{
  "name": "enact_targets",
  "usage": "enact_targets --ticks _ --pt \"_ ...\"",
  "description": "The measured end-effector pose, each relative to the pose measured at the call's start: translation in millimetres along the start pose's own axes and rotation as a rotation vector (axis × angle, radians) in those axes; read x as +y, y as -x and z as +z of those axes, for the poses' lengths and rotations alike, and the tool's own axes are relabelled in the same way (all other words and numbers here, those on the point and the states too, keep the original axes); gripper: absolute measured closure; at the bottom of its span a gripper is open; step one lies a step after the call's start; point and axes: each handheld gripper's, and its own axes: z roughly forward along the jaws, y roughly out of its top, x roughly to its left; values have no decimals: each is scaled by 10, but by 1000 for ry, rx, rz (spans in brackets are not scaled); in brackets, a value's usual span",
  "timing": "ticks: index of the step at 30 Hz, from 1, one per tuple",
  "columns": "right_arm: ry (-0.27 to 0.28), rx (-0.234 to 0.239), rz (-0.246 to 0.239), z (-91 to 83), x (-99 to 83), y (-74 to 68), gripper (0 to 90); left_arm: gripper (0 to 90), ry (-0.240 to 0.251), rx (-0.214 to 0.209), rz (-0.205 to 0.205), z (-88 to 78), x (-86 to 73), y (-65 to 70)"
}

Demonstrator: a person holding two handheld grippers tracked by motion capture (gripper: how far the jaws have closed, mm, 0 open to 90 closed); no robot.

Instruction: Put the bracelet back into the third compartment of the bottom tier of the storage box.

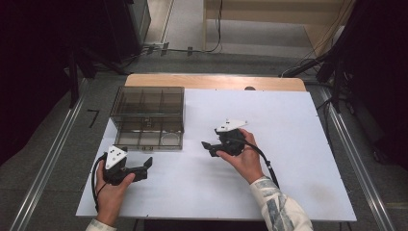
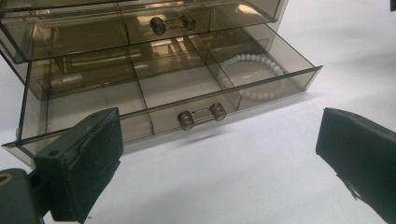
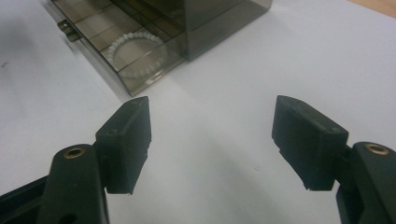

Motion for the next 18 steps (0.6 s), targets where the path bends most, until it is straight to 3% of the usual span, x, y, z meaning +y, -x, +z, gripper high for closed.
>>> enact_targets --ticks 18 --pt "22 -55 36 -337 -252 214 263 13 1 0 1 -4 -3 8"
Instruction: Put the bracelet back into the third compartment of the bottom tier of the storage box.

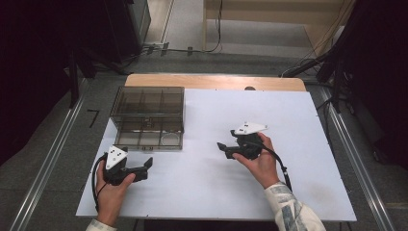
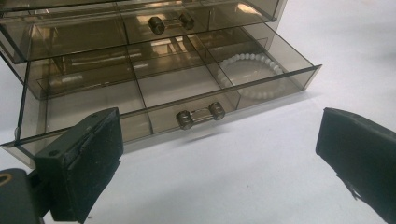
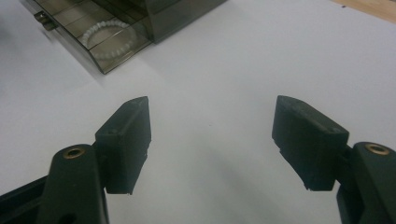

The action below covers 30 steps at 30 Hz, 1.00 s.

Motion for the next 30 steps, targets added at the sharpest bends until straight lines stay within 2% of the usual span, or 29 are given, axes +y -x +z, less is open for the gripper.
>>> enact_targets --ticks 9,26,30 --pt "13 -50 46 -204 -147 195 257 13 -2 1 -1 -2 -3 -3" --pt "23 -147 92 -519 -469 421 249 13 -4 2 1 -4 -5 -5" --pt "15 -208 106 -661 -611 535 243 13 -4 1 0 -6 -6 -11"
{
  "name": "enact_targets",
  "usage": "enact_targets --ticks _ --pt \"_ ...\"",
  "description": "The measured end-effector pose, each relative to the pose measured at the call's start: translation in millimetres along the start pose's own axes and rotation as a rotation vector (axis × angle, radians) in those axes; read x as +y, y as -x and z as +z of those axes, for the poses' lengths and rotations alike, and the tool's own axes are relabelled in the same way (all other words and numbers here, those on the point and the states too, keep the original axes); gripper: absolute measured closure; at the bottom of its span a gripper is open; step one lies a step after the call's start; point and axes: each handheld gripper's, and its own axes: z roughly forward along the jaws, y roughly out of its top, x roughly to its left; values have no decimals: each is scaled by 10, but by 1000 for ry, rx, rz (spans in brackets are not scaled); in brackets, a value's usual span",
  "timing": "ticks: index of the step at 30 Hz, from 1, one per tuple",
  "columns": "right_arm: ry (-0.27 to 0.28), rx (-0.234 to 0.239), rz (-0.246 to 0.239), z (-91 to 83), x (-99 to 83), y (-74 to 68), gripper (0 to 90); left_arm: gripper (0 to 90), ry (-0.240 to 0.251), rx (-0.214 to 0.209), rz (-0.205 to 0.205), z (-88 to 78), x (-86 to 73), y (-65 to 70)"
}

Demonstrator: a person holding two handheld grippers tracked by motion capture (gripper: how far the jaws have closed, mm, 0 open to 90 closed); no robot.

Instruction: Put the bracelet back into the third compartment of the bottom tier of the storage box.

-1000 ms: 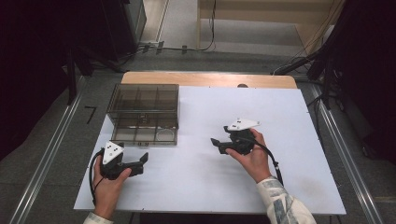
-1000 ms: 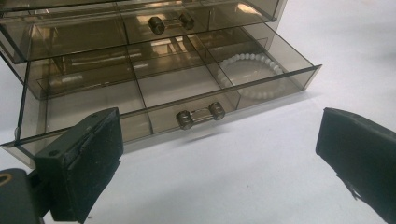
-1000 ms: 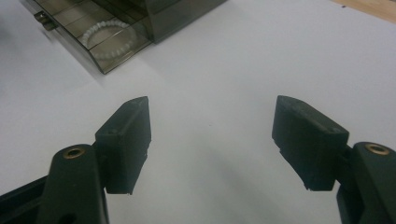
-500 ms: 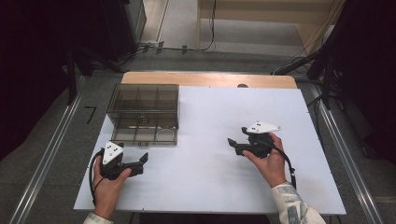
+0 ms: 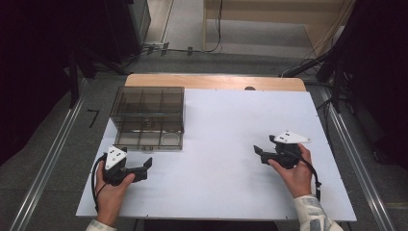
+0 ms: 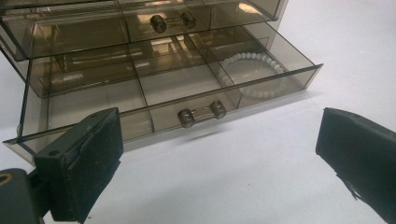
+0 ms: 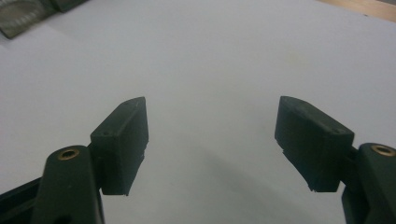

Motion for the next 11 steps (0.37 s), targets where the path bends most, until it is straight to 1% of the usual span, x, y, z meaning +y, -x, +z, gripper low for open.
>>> enact_targets --ticks 1,5,7,8,11 --pt "0 0 0 0 0 0 243 13 0 0 0 0 0 1" --pt "-2 -52 19 -132 -122 153 243 13 0 1 1 0 1 6" --pt "4 -86 46 -251 -209 277 243 13 0 1 1 1 1 5" --pt "4 -86 46 -251 -209 277 243 13 -1 0 0 2 1 5" --pt "12 -116 78 -360 -298 400 242 13 -1 2 1 5 2 5"
